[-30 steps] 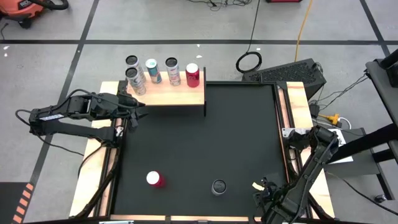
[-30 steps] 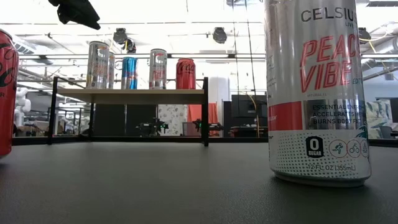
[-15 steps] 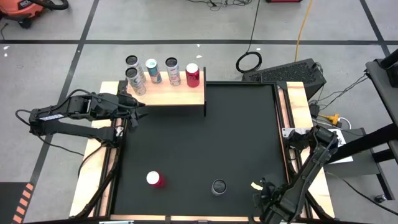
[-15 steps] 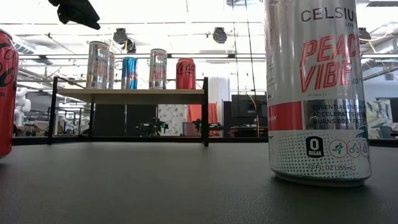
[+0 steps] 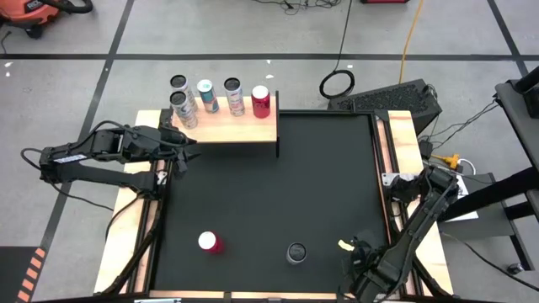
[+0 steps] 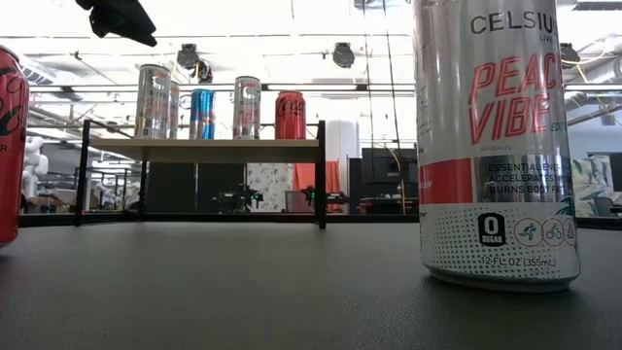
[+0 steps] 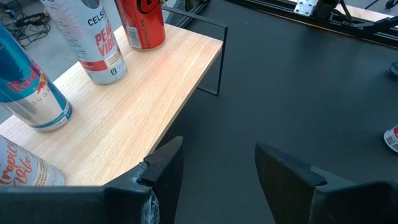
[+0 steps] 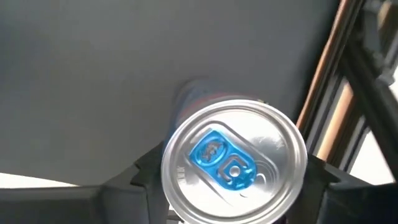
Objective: Place canned beverage on shelf
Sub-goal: Put the blue soda can on the shelf aligned with the blue soda can
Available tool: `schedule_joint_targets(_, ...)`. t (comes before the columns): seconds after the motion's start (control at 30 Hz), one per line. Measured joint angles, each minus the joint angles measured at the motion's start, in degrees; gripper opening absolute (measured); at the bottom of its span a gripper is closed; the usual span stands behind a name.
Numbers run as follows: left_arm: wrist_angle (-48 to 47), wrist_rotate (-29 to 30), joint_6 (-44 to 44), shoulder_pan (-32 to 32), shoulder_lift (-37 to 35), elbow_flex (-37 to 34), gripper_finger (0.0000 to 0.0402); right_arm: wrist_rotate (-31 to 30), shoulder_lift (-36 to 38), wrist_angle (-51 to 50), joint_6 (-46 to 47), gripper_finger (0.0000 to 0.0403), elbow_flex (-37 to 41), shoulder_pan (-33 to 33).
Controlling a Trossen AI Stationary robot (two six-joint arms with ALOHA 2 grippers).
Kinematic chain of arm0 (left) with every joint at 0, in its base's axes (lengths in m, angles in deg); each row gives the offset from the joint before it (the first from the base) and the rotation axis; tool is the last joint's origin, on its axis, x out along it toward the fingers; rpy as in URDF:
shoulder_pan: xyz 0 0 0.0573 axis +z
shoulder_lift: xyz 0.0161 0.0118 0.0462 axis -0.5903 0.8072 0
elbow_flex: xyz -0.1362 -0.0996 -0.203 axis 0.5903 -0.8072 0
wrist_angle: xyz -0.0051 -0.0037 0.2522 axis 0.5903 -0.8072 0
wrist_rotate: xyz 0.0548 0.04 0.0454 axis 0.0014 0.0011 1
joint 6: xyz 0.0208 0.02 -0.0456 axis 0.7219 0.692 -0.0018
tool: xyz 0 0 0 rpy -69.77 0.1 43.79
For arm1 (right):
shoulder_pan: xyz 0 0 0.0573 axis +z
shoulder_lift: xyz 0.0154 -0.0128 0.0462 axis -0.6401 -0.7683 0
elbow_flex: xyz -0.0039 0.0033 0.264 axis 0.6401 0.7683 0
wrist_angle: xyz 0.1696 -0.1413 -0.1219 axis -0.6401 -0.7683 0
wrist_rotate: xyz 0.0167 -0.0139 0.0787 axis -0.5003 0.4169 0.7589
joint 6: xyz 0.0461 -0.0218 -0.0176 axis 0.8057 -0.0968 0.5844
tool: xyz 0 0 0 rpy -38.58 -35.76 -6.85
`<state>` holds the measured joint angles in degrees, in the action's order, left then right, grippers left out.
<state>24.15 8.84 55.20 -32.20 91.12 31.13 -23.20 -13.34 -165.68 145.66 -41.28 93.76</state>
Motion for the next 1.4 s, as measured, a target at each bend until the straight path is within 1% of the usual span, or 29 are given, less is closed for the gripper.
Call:
schedule_joint_targets(0.3, 0.0, 0.0, 0.0, 0.0, 0.0, 0.0, 0.0201, -0.24, 2.97, -2.24, -6.34, 0.0203, -0.02, -3.48)
schedule_joint_targets(0.47, 0.0, 0.0, -0.01, -0.01, 0.0, 0.0, 0.0201, -3.15, 4.84, -2.25, -10.63, 0.0202, -0.02, -6.09)
schedule_joint_targets(0.77, 0.0, 0.0, 0.0, -0.01, 0.0, 0.0, 0.0201, -4.86, 8.43, -2.42, -22.72, 0.0202, -0.06, -13.46)
schedule_joint_targets(1.07, 0.01, 0.0, 0.0, 0.0, 0.0, 0.0, 0.0201, -6.55, 11.97, -3.27, -39.91, 0.0202, -0.09, -24.16)
schedule_joint_targets(1.23, 0.12, 0.0, -0.02, 0.01, 0.07, 0.0, 0.0201, -6.37, 12.84, -3.24, -51.39, 0.0202, -0.09, -31.23)
schedule_joint_targets(1.4, 0.13, 0.0, -0.09, 0.0, 1.04, 0.0, 0.0201, -6.0, 12.81, -2.13, -64.83, 0.0202, -0.09, -39.13)
